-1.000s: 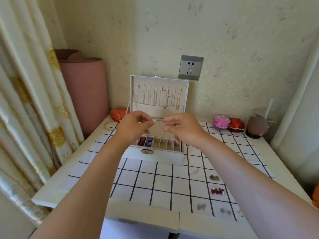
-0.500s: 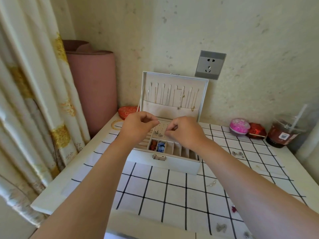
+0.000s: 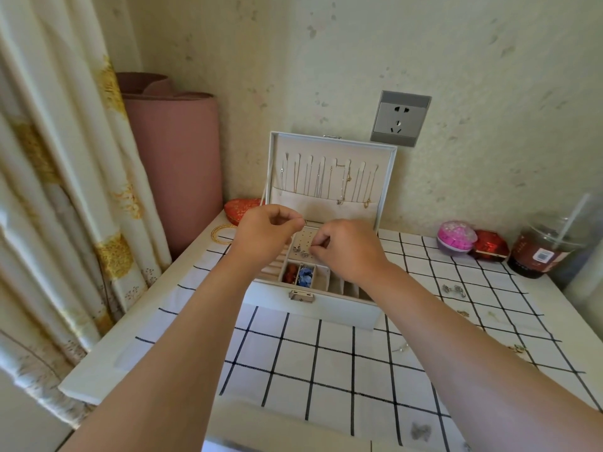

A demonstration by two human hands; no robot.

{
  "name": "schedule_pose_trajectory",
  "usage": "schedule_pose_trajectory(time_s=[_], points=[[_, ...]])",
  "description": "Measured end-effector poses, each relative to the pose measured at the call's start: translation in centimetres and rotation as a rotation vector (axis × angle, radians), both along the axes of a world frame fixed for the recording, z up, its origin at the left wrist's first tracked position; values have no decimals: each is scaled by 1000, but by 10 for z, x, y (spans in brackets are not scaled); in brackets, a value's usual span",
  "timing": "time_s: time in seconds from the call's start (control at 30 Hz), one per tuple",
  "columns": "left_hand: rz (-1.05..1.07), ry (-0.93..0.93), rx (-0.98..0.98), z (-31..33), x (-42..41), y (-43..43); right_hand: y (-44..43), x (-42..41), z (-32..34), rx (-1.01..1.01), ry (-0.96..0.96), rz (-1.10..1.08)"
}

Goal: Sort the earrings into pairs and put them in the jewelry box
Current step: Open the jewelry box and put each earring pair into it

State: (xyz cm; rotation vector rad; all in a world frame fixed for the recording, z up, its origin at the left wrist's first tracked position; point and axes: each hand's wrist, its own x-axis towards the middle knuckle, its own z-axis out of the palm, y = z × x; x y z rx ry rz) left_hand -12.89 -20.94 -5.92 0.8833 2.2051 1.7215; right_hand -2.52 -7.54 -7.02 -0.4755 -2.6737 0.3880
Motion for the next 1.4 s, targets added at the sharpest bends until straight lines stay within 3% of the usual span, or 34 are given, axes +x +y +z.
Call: schedule_pose_trajectory(time_s=[0.17,0.27,0.47,0.77,0.87,1.03,1.2,1.4], points=[[-8,-15,-4,0,1,-1,4,1,2,44,-79,57],[-12,-40,1,1,3,-2,9,0,7,-82,-110,71],[-46,-166,47,5,10,-2,6,4,32,-553,166,149],[-127,-415,98,13,18,0,2,6,34,-792,374,96],[-121,-296,45,14,18,0,8,7,29,-739,360,72],[-58,272,-297,-6,10,-1,19,11,10,-394,102,15],[-148,530,-474,-15,10,-4,16,12,8,-163,-44,6],[-187,634,-536,-15,12,-2,13,13,6,-93,-64,40]])
